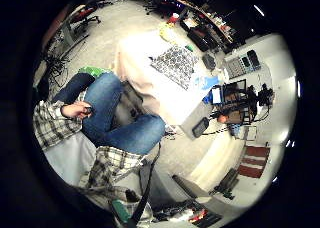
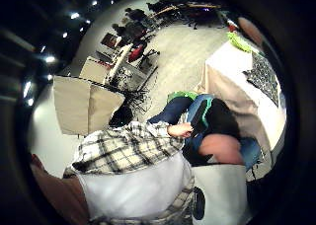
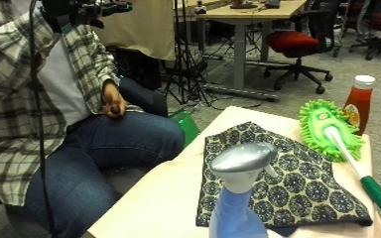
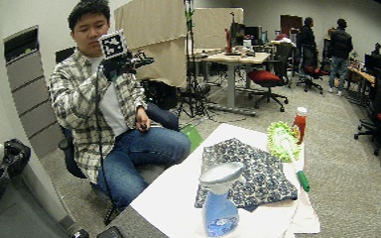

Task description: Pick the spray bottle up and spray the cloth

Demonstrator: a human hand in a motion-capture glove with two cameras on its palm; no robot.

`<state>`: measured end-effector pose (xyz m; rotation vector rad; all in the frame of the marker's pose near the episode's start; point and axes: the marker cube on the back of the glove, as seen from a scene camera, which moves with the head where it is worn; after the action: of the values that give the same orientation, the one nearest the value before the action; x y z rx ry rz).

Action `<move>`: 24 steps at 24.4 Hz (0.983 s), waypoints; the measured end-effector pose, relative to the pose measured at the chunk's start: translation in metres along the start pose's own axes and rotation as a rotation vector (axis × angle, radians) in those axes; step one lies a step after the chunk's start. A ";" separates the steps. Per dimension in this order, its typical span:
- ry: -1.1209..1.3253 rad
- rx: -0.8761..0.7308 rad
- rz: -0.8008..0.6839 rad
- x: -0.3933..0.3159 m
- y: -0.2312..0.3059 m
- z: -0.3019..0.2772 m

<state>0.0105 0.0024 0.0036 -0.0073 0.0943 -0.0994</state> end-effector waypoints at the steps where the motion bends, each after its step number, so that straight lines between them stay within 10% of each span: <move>1: -0.005 -0.002 0.005 -0.001 0.000 0.000; 24: -0.060 0.012 0.115 0.012 0.002 0.026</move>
<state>0.0249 0.0033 0.0281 0.0069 0.0339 0.0150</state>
